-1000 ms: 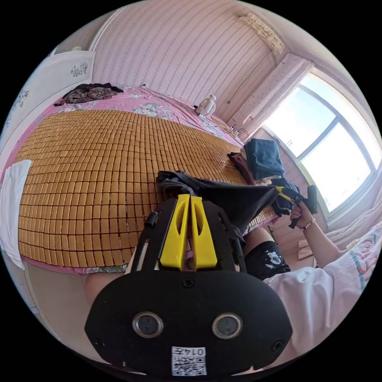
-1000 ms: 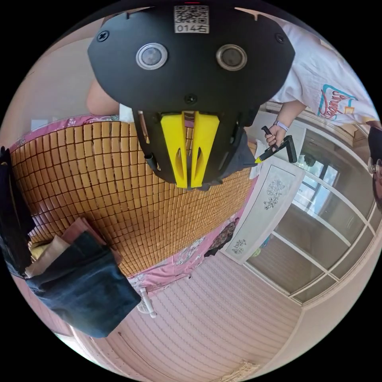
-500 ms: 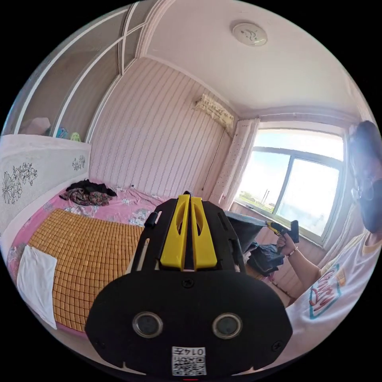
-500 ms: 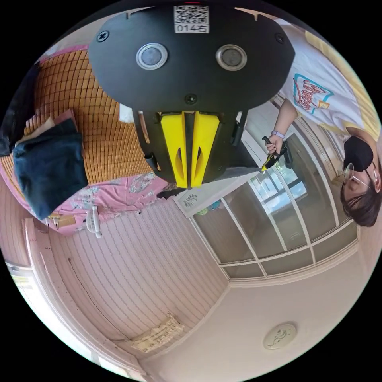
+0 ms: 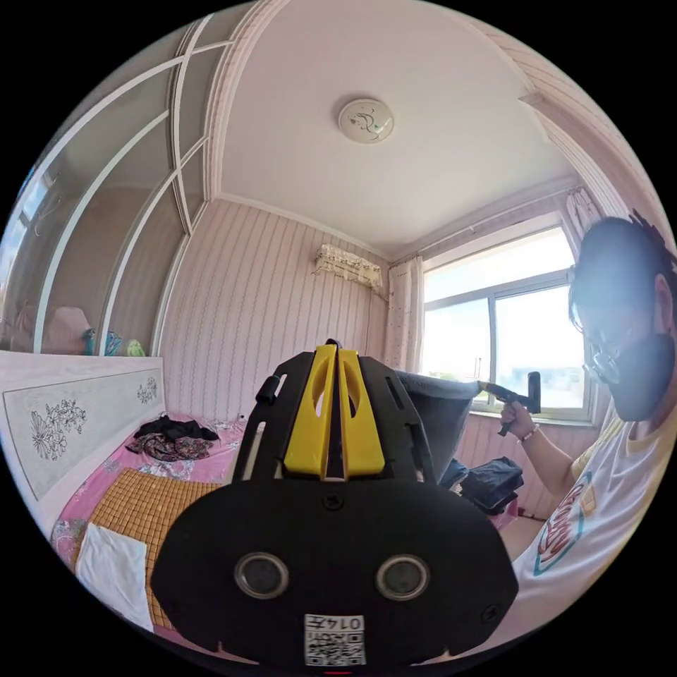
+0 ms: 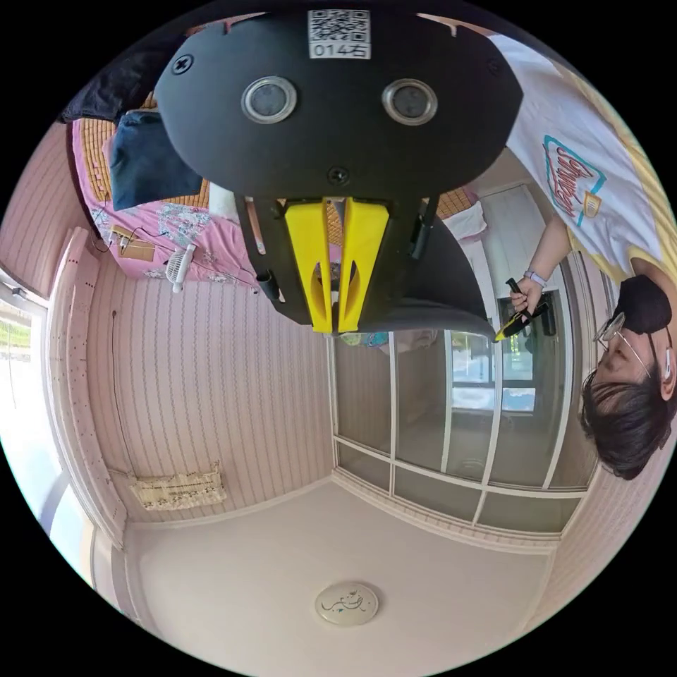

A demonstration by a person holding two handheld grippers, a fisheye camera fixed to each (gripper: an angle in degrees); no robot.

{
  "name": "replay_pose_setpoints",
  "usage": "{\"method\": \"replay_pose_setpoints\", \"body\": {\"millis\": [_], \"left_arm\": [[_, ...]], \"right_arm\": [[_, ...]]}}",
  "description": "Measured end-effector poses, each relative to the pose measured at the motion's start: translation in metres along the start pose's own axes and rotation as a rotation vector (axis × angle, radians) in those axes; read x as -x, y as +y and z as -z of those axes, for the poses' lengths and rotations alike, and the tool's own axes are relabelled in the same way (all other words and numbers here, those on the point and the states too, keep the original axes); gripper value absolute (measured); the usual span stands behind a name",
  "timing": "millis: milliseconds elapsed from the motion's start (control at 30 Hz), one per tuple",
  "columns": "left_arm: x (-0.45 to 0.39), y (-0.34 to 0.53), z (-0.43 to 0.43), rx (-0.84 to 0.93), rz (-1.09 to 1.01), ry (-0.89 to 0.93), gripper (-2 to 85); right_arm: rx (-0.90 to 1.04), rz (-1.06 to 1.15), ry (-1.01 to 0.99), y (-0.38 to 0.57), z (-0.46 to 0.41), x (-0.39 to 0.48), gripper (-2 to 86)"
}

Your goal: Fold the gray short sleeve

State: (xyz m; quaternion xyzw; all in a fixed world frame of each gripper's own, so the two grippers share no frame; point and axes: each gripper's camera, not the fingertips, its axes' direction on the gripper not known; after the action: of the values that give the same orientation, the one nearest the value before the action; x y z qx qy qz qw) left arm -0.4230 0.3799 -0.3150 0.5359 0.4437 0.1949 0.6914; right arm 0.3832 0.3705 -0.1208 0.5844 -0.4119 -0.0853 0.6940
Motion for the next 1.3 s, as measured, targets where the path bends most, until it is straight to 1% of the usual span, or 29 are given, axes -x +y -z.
{"method": "replay_pose_setpoints", "body": {"millis": [67, 100, 167, 267, 333, 367, 400, 433, 467, 500, 567, 633, 700, 733, 800, 867, 900, 967, 1033, 1100, 1133, 1167, 1200, 1233, 1267, 1300], "left_arm": [[-0.010, -0.004, 0.010, 0.013, -0.027, -0.040, -1.0], [-0.016, -0.013, 0.016, 0.013, -0.055, -0.053, -1.0], [-0.021, -0.033, 0.020, -0.014, -0.091, -0.059, -1.0], [0.002, -0.063, 0.013, -0.074, -0.023, 0.005, -1.0], [0.029, -0.066, -0.005, -0.072, 0.036, 0.006, -1.0], [0.050, -0.060, -0.027, -0.033, 0.082, -0.007, -1.0], [0.073, -0.048, -0.056, 0.044, 0.132, -0.036, -1.0], [0.085, -0.039, -0.073, 0.092, 0.157, -0.053, -1.0], [0.108, -0.017, -0.110, 0.204, 0.216, -0.067, -1.0], [0.130, 0.008, -0.145, 0.301, 0.274, -0.058, -1.0], [0.158, 0.046, -0.189, 0.414, 0.344, -0.078, -1.0], [0.182, 0.076, -0.223, 0.461, 0.401, -0.128, -1.0], [0.209, 0.082, -0.254, 0.457, 0.470, -0.170, -1.0], [0.213, 0.076, -0.259, 0.442, 0.464, -0.177, -1.0], [0.211, 0.034, -0.275, 0.362, 0.355, -0.191, -1.0], [0.202, 0.004, -0.278, 0.289, 0.248, -0.167, -1.0], [0.196, -0.006, -0.279, 0.273, 0.175, -0.161, -1.0], [0.193, 0.000, -0.281, 0.295, 0.123, -0.160, -1.0], [0.200, 0.029, -0.283, 0.351, 0.152, -0.130, -1.0], [0.213, 0.088, -0.285, 0.452, 0.195, -0.131, -1.0], [0.216, 0.105, -0.287, 0.486, 0.211, -0.130, -1.0], [0.225, 0.142, -0.292, 0.569, 0.259, -0.125, -1.0], [0.233, 0.181, -0.297, 0.643, 0.311, -0.117, -1.0], [0.236, 0.200, -0.298, 0.676, 0.334, -0.109, -1.0], [0.241, 0.238, -0.301, 0.739, 0.372, -0.097, -1.0], [0.246, 0.273, -0.302, 0.797, 0.410, -0.105, -1.0]], "right_arm": [[0.034, -0.010, -0.048, 0.005, 0.004, 0.006, 0.7], [0.028, -0.014, -0.072, 0.003, 0.006, 0.008, 0.7], [-0.017, -0.001, -0.183, -0.015, 0.014, 0.014, 0.6], [-0.049, 0.023, -0.258, -0.041, 0.007, 0.011, 0.6], [-0.024, -0.009, -0.268, -0.047, -0.015, -0.004, 0.6], [0.024, -0.054, -0.277, -0.044, -0.039, -0.019, 0.6], [0.057, -0.080, -0.281, -0.040, -0.054, -0.028, 0.6], [0.134, -0.138, -0.281, -0.029, -0.087, -0.046, 0.6], [0.220, -0.208, -0.262, -0.012, -0.123, -0.063, 0.6], [0.258, -0.237, -0.240, -0.001, -0.141, -0.071, 0.6], [0.378, -0.283, -0.069, 0.039, -0.200, -0.090, 0.6], [0.421, -0.315, 0.007, 0.056, -0.235, -0.103, 0.6], [0.388, -0.404, -0.018, 0.052, -0.258, -0.121, 0.6], [0.331, -0.445, -0.044, 0.036, -0.266, -0.132, 0.6], [0.239, -0.436, -0.068, 0.003, -0.271, -0.141, 0.6], [0.142, -0.347, -0.063, -0.035, -0.268, -0.143, 0.6], [0.123, -0.338, -0.063, -0.040, -0.266, -0.143, 0.6], [0.060, -0.332, -0.114, -0.033, -0.259, -0.147, 0.6], [0.071, -0.328, -0.110, -0.003, -0.260, -0.147, 0.6], [0.144, -0.324, -0.055, 0.039, -0.265, -0.149, 0.6], [0.212, -0.346, -0.009, 0.072, -0.269, -0.154, 0.6], [0.301, -0.388, 0.028, 0.108, -0.274, -0.162, 0.6], [0.350, -0.415, 0.042, 0.126, -0.277, -0.166, 0.6], [0.439, -0.475, 0.066, 0.164, -0.280, -0.175, 0.6], [0.506, -0.531, 0.085, 0.200, -0.280, -0.181, 0.6], [0.530, -0.558, 0.093, 0.216, -0.279, -0.184, 0.6]]}}
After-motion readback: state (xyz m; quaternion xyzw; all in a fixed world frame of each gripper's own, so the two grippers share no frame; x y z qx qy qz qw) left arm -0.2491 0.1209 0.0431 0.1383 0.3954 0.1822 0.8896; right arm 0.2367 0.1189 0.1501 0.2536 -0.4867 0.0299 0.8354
